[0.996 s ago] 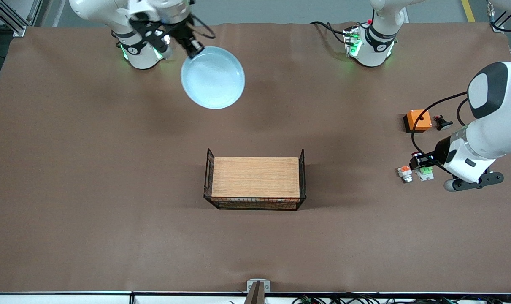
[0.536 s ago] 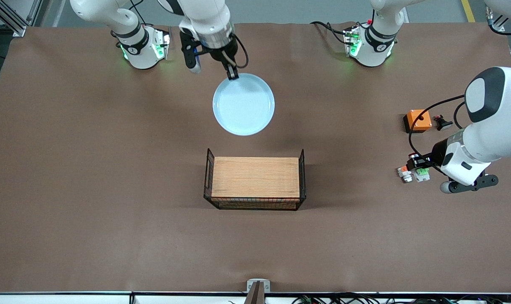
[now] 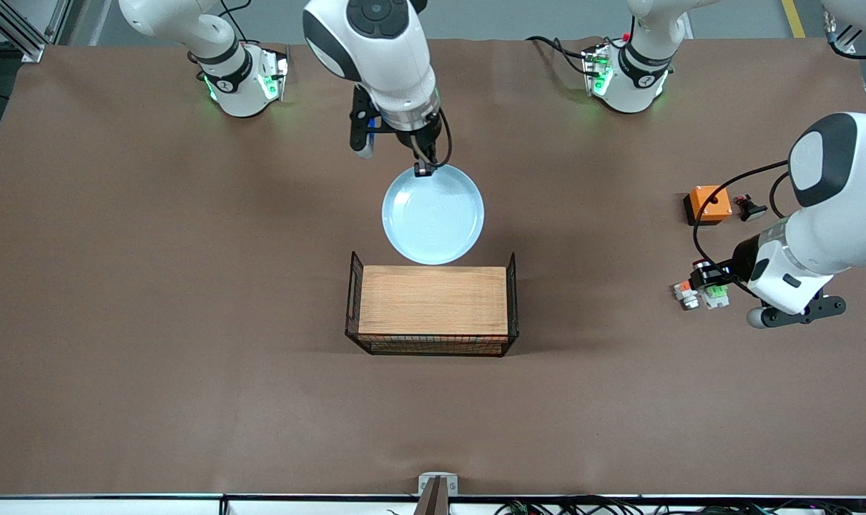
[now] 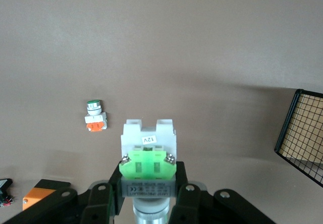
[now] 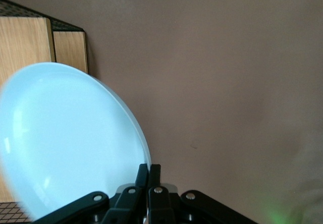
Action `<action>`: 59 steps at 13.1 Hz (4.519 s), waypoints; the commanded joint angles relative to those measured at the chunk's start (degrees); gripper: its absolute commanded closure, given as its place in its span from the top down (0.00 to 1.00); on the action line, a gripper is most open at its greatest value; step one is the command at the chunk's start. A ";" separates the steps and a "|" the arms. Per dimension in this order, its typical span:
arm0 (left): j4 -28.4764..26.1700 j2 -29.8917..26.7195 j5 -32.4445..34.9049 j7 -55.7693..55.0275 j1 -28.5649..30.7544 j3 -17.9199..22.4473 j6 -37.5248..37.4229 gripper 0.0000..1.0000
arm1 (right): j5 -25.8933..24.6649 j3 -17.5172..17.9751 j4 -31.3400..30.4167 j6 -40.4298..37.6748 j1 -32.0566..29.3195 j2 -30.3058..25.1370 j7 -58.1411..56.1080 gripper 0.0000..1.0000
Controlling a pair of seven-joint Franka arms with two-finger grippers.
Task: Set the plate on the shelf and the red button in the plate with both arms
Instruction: 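Lower the plate into the wooden tray and open the right gripper, then carry the button over the plate with the left gripper while the right gripper withdraws, then lower the button onto the plate and open the left gripper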
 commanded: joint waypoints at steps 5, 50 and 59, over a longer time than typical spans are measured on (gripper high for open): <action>1.29 -0.22 -0.85 0.34 0.24 -0.46 -1.42 0.00 | -4.76 -1.04 9.99 -1.19 -1.79 8.63 -1.24 0.00; 16.32 21.75 6.18 -73.40 -40.01 0.60 20.98 0.28 | -3.97 -1.22 -9.42 -25.62 -39.56 -23.71 -106.49 1.00; 16.41 14.91 6.10 -72.52 -39.32 5.26 15.39 1.00 | -8.71 -1.04 -4.69 -23.95 -46.97 -23.36 -125.35 1.00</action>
